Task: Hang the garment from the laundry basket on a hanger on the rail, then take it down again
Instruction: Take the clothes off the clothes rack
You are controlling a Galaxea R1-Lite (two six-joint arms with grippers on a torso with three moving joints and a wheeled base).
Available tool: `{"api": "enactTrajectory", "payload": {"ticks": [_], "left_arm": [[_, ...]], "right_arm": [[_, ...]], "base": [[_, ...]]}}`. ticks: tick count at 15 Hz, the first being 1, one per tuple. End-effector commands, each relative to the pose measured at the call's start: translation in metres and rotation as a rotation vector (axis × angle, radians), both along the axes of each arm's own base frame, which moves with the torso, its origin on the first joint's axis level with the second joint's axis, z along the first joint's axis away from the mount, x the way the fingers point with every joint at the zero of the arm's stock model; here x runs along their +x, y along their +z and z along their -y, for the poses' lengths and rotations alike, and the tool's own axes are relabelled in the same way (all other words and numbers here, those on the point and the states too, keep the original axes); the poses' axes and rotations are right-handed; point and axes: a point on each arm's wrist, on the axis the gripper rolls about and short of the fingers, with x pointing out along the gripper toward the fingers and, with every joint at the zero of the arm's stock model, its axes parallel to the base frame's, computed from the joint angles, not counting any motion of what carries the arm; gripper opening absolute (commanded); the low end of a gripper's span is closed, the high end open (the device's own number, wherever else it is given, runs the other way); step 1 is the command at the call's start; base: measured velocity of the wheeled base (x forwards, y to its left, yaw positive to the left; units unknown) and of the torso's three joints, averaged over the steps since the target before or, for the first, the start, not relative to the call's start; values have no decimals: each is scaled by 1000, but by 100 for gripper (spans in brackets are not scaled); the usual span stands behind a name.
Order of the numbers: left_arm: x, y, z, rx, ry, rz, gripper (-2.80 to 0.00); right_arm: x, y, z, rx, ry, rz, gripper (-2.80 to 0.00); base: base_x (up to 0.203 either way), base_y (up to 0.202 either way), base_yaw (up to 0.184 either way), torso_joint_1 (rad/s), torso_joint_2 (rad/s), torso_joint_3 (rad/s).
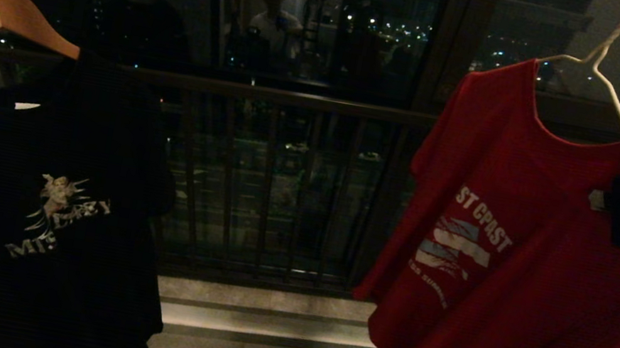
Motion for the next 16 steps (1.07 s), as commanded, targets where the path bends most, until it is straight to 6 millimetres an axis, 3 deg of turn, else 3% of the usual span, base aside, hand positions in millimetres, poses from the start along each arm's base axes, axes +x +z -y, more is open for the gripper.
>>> {"api": "enactTrajectory", "payload": {"ticks": [1, 9, 16], "left_arm": [[0, 0, 0, 0, 1, 0, -280], [0, 0, 0, 0, -1, 0, -280], [0, 0, 0, 2, -1, 0, -280]], "right_arm": [[-6, 3, 4, 5, -2, 14, -280], [-21, 11, 13, 34, 5, 51, -280], [-58, 12, 27, 70, 98, 87, -280]], "base": [[0, 0, 0, 0, 0, 0], [0, 0, 0, 0, 0, 0], [0, 0, 0, 0, 0, 0]]}}
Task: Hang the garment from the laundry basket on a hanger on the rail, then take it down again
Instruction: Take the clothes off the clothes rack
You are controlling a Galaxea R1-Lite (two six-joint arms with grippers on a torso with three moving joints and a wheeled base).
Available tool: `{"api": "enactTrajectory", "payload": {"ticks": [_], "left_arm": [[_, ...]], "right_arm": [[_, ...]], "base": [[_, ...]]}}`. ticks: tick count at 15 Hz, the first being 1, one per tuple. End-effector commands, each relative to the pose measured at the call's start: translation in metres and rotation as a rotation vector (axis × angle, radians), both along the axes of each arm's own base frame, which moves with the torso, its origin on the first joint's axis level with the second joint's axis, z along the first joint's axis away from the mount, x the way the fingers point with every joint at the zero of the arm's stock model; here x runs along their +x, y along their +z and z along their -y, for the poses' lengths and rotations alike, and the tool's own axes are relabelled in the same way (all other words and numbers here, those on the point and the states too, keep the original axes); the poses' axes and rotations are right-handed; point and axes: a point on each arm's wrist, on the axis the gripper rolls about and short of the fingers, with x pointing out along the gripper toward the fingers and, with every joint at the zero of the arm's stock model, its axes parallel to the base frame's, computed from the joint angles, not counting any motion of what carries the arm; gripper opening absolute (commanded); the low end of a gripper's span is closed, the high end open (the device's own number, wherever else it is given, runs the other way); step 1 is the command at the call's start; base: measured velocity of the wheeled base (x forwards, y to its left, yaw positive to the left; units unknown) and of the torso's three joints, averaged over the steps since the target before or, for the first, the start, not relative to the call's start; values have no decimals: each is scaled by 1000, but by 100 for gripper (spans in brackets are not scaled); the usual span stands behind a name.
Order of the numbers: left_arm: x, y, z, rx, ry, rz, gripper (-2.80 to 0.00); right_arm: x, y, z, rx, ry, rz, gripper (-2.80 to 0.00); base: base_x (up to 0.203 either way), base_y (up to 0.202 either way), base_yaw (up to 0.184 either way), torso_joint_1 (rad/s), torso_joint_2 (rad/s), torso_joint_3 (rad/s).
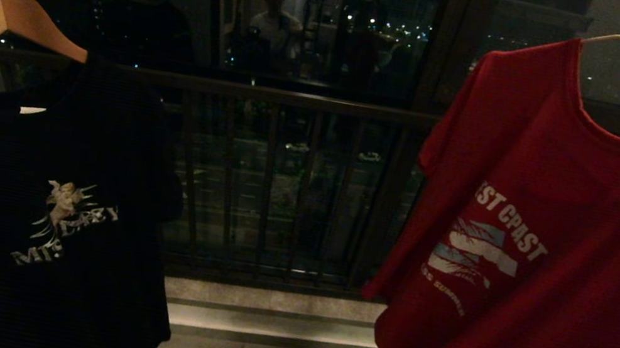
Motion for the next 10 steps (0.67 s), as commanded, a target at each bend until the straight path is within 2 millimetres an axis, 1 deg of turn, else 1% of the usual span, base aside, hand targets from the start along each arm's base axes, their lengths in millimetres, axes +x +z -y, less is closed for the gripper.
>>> {"api": "enactTrajectory", "payload": {"ticks": [1, 3, 6, 10], "left_arm": [[0, 0, 0, 1, 0, 3, -280], [0, 0, 0, 1, 0, 3, -280], [0, 0, 0, 1, 0, 3, -280], [0, 0, 0, 1, 0, 3, -280]], "right_arm": [[-18, 4, 8, 25, 31, 35, -280], [-28, 3, 13, 39, 64, 43, -280], [-38, -7, 18, 54, 125, 22, -280], [-55, -10, 28, 108, 263, 14, -280]], "base": [[0, 0, 0, 0, 0, 0], [0, 0, 0, 0, 0, 0], [0, 0, 0, 0, 0, 0], [0, 0, 0, 0, 0, 0]]}}
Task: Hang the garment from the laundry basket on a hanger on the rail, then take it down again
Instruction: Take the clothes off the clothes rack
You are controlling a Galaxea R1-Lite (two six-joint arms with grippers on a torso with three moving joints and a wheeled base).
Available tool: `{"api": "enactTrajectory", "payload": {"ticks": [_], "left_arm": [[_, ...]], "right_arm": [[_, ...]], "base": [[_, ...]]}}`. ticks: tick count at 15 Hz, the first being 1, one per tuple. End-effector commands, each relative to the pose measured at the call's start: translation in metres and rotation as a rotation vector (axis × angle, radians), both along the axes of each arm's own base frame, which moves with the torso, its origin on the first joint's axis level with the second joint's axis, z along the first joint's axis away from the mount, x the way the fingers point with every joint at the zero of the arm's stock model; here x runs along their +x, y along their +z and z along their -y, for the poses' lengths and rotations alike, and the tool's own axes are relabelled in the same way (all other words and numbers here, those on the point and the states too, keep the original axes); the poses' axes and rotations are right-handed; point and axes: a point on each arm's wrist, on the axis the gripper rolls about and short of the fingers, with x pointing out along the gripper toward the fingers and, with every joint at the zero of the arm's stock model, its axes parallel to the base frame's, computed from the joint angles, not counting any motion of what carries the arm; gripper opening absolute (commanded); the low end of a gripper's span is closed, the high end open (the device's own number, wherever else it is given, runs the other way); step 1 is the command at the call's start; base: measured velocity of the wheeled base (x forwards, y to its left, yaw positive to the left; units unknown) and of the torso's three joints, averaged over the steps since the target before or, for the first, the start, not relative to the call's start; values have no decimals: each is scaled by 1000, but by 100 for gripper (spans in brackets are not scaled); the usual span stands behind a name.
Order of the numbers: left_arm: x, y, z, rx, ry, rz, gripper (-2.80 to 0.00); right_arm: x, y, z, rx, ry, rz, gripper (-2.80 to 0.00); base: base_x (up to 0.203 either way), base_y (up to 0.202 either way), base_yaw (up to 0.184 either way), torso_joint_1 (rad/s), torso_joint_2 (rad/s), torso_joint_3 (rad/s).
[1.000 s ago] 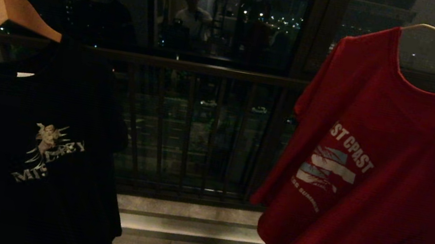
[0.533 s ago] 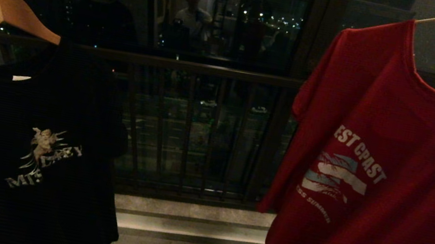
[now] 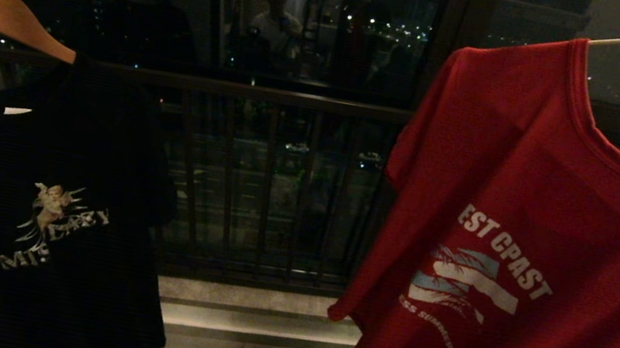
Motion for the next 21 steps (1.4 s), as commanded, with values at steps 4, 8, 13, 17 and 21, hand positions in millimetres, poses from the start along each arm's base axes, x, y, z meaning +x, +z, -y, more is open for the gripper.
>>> {"api": "enactTrajectory", "payload": {"ticks": [4, 8, 13, 17, 21], "left_arm": [[-4, 13, 0, 27, -17, 44, -280], [-6, 70, 4, 30, -154, 59, -280], [33, 155, 9, 19, -408, -10, -280], [85, 197, 14, -13, -671, -83, -280], [152, 207, 23, -67, -844, -217, -280]], "right_arm": [[-9, -8, 5, -6, 86, -11, -280], [0, -17, -7, 5, 222, -94, -280], [4, -24, -16, 37, 392, -177, -280], [8, -29, -23, 48, 538, -176, -280], [28, -47, -41, 72, 559, -138, -280]], "base": [[0, 0, 0, 0, 0, 0], [0, 0, 0, 0, 0, 0], [0, 0, 0, 0, 0, 0], [0, 0, 0, 0, 0, 0], [0, 0, 0, 0, 0, 0]]}}
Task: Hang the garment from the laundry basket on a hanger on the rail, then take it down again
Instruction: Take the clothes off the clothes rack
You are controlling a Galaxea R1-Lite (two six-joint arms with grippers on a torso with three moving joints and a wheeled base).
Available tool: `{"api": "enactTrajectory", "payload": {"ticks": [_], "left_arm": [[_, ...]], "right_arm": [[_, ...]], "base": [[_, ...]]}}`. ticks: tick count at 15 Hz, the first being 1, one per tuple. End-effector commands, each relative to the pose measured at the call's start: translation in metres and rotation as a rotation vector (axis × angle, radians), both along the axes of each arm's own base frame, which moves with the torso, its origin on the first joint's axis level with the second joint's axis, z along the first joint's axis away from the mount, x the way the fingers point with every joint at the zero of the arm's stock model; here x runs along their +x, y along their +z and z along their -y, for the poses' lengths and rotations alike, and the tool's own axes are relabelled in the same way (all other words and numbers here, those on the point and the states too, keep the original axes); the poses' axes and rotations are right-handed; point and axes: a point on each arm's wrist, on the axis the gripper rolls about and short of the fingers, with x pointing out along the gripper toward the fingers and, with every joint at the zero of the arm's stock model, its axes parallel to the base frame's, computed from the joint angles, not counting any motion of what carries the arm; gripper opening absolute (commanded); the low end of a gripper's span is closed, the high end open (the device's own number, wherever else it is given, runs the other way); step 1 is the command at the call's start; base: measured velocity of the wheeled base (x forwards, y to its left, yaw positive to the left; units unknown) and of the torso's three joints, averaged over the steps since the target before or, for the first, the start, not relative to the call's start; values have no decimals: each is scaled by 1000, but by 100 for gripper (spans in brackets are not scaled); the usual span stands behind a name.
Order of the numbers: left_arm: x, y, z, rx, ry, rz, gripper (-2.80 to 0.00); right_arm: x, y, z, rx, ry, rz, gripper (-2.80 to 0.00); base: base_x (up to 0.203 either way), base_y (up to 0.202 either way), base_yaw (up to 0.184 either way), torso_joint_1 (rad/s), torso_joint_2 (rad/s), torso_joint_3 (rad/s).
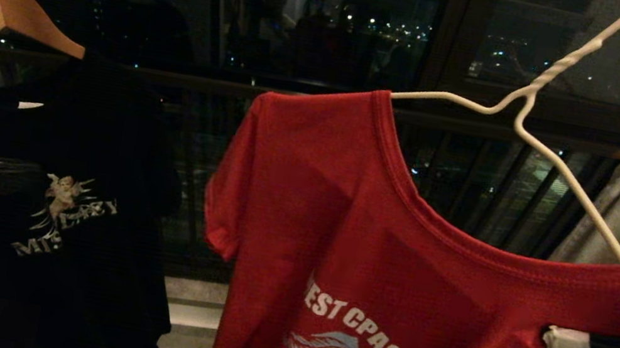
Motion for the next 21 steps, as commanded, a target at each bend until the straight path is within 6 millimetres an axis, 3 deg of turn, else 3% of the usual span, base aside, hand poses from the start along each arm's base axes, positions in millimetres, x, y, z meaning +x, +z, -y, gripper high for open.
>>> {"api": "enactTrajectory", "payload": {"ticks": [1, 3, 5, 9, 16, 20, 21], "left_arm": [[51, -10, 5, 2, -50, -135, -280], [86, -14, 9, -10, -115, -159, -280], [107, -11, 13, -24, -170, -132, -280], [96, -1, 41, -95, -264, -218, -280], [71, 8, 104, -97, -111, -287, -280], [78, 2, 112, -81, -51, -297, -280], [80, 2, 113, -80, -31, -295, -257]], "right_arm": [[12, -15, -10, -21, 10, -32, -280], [20, -23, -17, -25, 20, -41, -280], [29, -27, -23, -46, 21, -49, -280], [54, -38, -44, -54, 16, -68, -280], [65, -46, -58, -32, 10, -105, -280], [61, -49, -63, -41, 42, -112, -280], [59, -50, -65, -44, 55, -114, -280]], "base": [[0, 0, 0, 0, 0, 0], [0, 0, 0, 0, 0, 0], [0, 0, 0, 0, 0, 0], [0, 0, 0, 0, 0, 0], [0, 0, 0, 0, 0, 0], [0, 0, 0, 0, 0, 0], [0, 0, 0, 0, 0, 0]]}}
